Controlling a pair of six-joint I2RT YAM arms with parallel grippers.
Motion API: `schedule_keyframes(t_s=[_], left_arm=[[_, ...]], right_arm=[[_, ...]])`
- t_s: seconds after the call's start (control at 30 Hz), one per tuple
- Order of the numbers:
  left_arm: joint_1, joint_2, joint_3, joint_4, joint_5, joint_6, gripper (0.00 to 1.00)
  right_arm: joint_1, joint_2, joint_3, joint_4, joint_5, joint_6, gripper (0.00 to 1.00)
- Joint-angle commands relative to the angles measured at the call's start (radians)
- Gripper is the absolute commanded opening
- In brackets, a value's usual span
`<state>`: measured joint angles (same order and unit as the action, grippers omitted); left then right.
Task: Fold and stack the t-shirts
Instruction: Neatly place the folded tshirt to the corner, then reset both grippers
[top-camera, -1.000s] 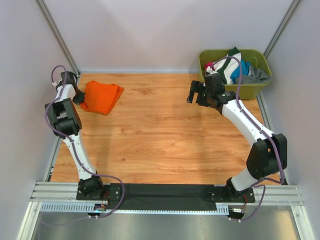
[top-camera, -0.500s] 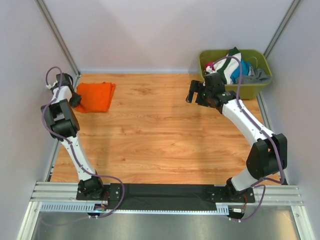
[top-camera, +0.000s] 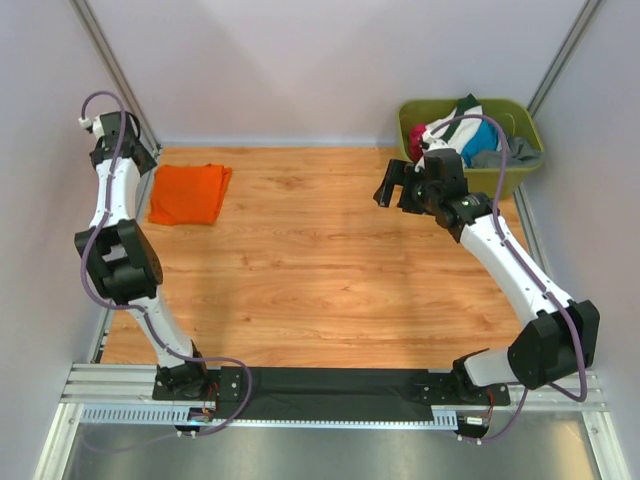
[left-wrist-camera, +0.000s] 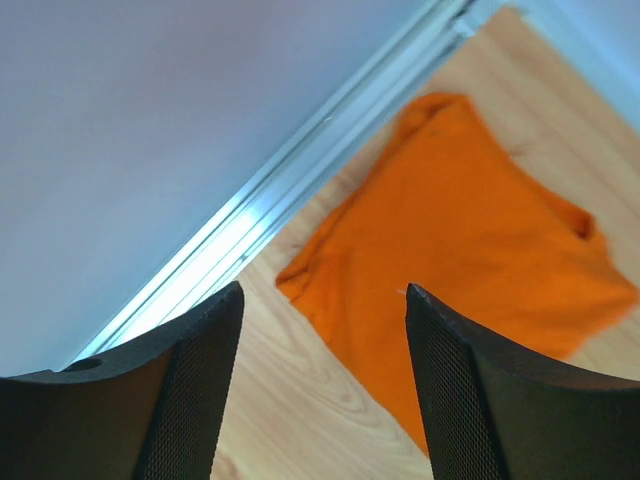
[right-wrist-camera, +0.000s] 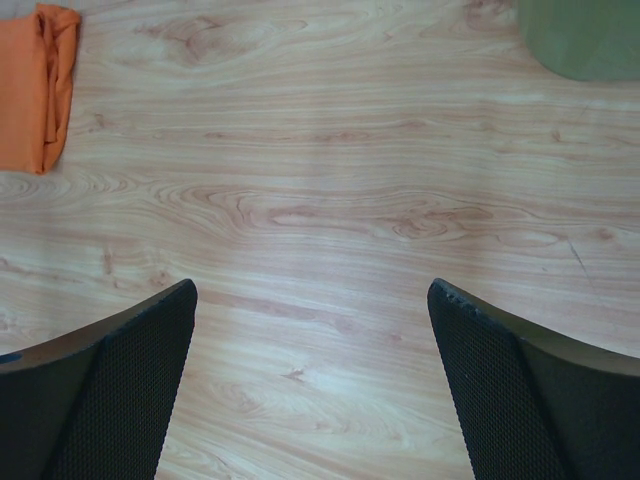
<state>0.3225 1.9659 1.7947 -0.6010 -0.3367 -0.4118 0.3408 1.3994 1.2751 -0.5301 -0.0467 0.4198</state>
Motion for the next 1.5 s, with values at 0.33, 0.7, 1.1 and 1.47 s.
schedule_keyframes(t_s=[0.33, 0.7, 1.1, 1.47], left_arm=[[-0.138, 0.083, 0.05, 0.152, 0.355, 0.061, 0.7], [-0.201, 0.24, 0.091, 0.147, 0.39, 0.013, 0.57], [-0.207, 0.05, 0.095, 0.072, 0.344, 0.071, 0.63], [-0.206, -0.689, -0.214, -0.088, 0.47, 0.042, 0.99]], right_arm=[[0.001, -0.01, -0.023, 0.081, 0.03, -0.046, 1.0], [0.001, 0.073, 0.036, 0.071, 0.044, -0.047, 1.0], [0.0, 0.027, 0.093, 0.041, 0.045, -0.049, 1.0], [0.0, -0.305, 0.057, -0.068, 0.224, -0.032, 1.0]])
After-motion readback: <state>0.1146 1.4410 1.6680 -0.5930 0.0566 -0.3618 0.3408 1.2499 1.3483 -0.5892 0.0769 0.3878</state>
